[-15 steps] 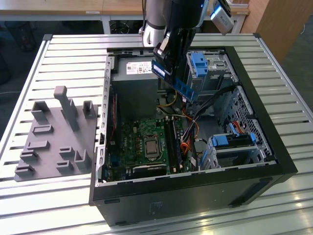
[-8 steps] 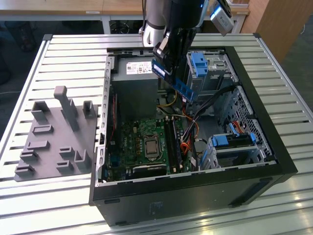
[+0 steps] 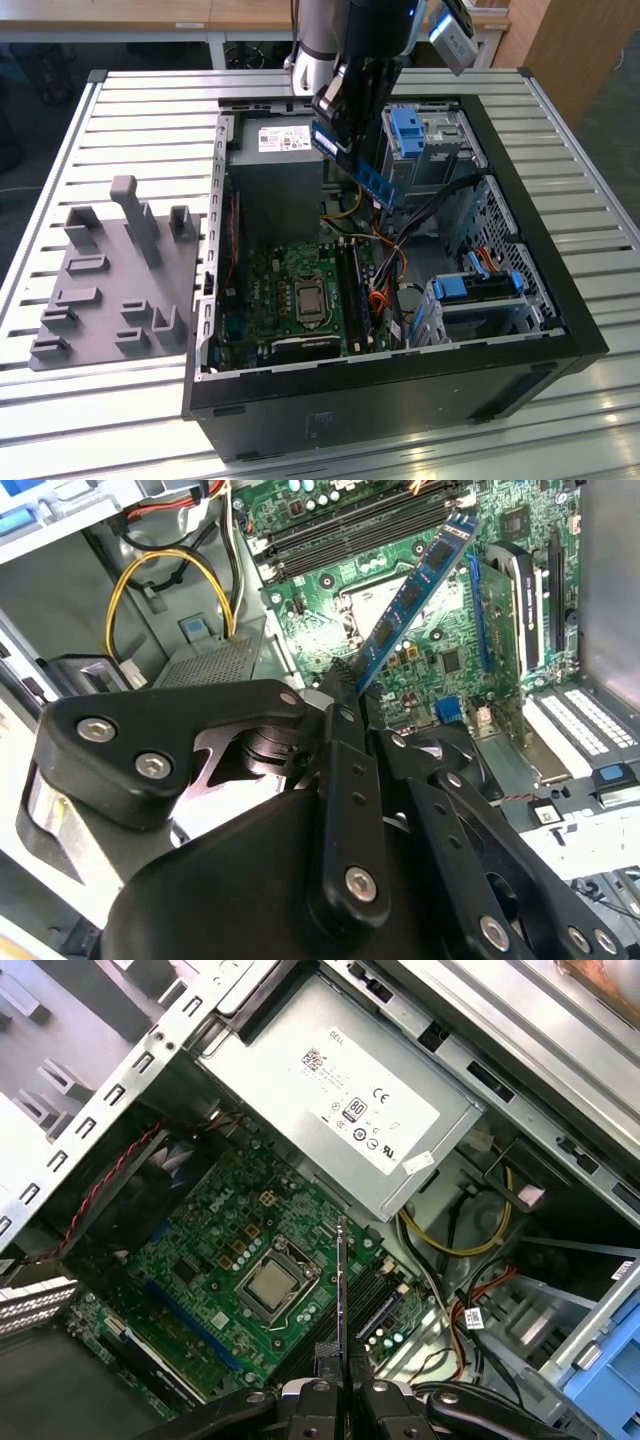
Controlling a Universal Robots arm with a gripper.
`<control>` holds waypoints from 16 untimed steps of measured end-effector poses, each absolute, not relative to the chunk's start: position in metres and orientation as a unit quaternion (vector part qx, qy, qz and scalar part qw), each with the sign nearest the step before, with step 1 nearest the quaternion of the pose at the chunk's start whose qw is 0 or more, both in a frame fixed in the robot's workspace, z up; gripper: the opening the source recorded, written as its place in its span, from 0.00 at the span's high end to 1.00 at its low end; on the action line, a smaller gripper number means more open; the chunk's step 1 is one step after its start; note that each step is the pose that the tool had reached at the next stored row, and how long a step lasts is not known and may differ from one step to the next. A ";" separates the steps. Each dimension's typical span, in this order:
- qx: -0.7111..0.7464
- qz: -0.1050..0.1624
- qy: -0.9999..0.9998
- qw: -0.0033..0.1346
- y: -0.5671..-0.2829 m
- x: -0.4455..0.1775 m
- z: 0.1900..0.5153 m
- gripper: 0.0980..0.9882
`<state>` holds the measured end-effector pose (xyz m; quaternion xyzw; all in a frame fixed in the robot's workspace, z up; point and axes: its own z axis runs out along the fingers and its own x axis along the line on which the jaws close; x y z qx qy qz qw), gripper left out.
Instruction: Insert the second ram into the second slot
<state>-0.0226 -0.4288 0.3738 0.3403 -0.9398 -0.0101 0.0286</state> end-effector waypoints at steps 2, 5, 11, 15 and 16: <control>0.337 -0.010 -0.941 0.029 -0.429 -0.023 0.374 0.96; 0.331 -0.010 -0.943 0.029 -0.429 -0.023 0.374 0.96; 0.315 -0.011 -0.949 0.028 -0.429 -0.023 0.374 0.96; 0.301 -0.011 -0.953 0.028 -0.429 -0.023 0.374 0.96; 0.298 -0.011 -0.954 0.028 -0.429 -0.023 0.374 0.96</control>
